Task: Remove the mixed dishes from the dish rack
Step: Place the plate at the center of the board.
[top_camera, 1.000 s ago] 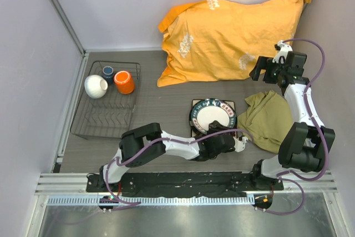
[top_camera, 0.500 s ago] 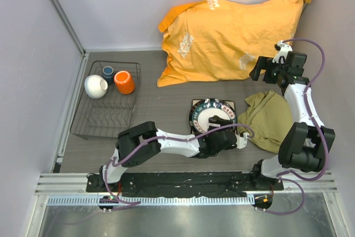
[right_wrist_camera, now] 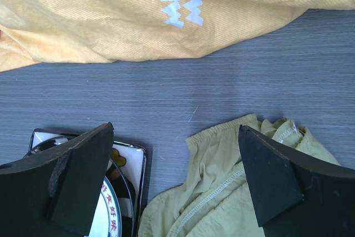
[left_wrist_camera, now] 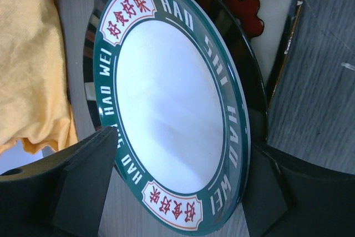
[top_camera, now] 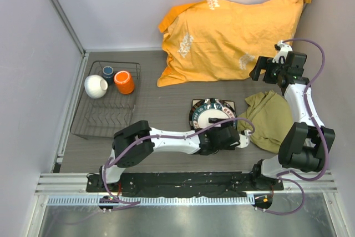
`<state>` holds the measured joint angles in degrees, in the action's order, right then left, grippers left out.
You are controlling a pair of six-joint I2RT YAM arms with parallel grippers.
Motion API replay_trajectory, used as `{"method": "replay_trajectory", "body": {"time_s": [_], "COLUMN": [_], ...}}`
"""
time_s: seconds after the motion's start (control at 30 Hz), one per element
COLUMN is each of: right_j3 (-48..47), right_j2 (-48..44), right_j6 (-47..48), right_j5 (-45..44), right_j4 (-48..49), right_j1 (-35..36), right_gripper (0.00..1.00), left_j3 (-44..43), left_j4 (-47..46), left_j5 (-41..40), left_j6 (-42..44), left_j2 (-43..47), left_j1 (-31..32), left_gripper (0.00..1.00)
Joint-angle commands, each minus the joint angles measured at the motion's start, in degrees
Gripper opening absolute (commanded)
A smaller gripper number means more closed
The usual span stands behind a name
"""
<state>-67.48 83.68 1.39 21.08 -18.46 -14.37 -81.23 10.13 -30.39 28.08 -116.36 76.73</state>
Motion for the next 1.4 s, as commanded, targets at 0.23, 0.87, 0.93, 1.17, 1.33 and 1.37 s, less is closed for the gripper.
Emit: {"method": "replay_trajectory", "body": {"time_s": [0.23,0.87,0.93,1.17,1.33,1.37], "right_j3": [-1.2,-1.2,-1.2,-1.2,-1.2,-1.2], "right_j2": [-0.1,0.3,0.2,0.3,0.3,0.3], "right_j6": [0.2,0.2,0.3,0.3,0.3,0.3], "right_j5": [0.5,0.5,0.5,0.5,0.5,0.5], "right_j4": [1.4,1.3,1.3,1.3,1.4,1.3], "right_j1": [-0.2,-0.2,-0.2,-0.2,-0.2,-0.3], "right_gripper": [1.00,1.00,1.00,1.00,1.00,1.00], "left_j3": [-6.0,-8.2,-8.2,-8.6,-9.2,-9.4], "left_j4": [9.5,13.1,13.2,13.9,14.7,14.8], "left_j5": [8.3,15.4,15.7,17.3,18.3,18.6], "left_j6": [-7.6,-12.0,-12.2,-13.5,-14.5,-14.8], "left_j2": [4.2,4.2,4.0,3.9,4.6,5.0], "left_j1": [-2.7,-6.2,-6.1,-6.1,-6.1,-6.1], "left_gripper": [0.87,0.86,0.86,0.86,0.86,0.86]}}
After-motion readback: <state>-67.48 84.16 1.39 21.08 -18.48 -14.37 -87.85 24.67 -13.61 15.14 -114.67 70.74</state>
